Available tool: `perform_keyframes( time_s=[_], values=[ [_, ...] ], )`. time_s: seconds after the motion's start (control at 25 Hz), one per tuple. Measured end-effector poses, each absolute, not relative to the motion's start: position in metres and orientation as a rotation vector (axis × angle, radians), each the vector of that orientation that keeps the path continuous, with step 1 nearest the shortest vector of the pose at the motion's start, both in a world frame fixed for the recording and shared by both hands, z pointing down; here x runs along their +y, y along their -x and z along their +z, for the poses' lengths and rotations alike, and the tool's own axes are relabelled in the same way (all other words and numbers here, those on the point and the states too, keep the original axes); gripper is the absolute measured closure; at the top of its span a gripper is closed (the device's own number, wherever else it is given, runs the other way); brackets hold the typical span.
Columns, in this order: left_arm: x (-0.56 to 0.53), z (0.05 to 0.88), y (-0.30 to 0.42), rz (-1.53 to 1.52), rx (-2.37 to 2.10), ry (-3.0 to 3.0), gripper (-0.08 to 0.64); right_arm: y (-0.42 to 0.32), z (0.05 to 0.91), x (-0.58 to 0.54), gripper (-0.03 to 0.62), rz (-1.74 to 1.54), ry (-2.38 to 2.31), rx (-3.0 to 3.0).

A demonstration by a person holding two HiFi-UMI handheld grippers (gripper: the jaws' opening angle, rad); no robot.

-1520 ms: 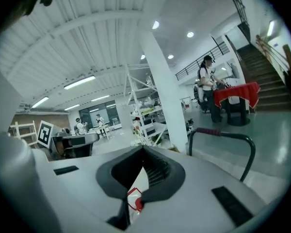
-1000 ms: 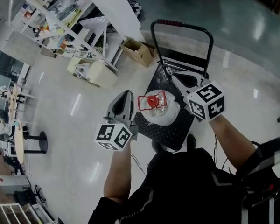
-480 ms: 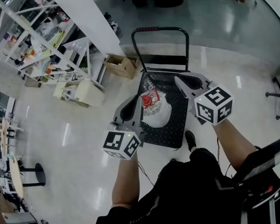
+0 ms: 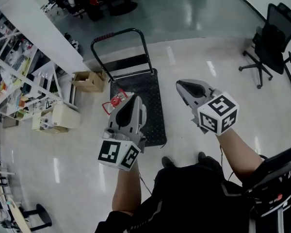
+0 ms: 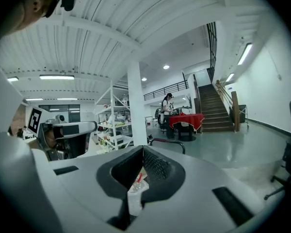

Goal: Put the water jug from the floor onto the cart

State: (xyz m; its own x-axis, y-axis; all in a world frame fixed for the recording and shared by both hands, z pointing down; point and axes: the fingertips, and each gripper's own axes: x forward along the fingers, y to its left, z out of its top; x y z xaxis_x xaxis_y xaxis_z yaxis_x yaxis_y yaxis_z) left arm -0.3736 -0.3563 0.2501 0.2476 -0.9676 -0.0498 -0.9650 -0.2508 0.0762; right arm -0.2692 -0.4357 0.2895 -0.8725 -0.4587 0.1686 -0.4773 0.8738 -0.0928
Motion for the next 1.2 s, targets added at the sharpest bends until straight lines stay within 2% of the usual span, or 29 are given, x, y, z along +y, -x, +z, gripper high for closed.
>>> perform_keyframes(
  time_s=[0.48,0.64,1.0,1.2],
  values=[
    [-0.316,0.247,0.124,-0.03,-1.792,-2.501,0.56,0.039,0.282,-0.384,0.59,0.154,-0.715,-2.914],
    [-0.289,0.255,0.047,0.151,-1.823,-2.521,0.56,-0.027,0.295,-0.363,0.589,0.286,-0.688,-2.93],
    [-0.212,0.257,0.015,0.271,-1.829,-2.574,0.56,-0.055,0.279,-0.277,0.589,0.261,-0.706,-2.965],
    [-0.141,0.284,0.012,0.185,-1.732,-2.6,0.56,-0.064,0.297,-0.206,0.589,0.239,-0.814,-2.916]
  ],
)
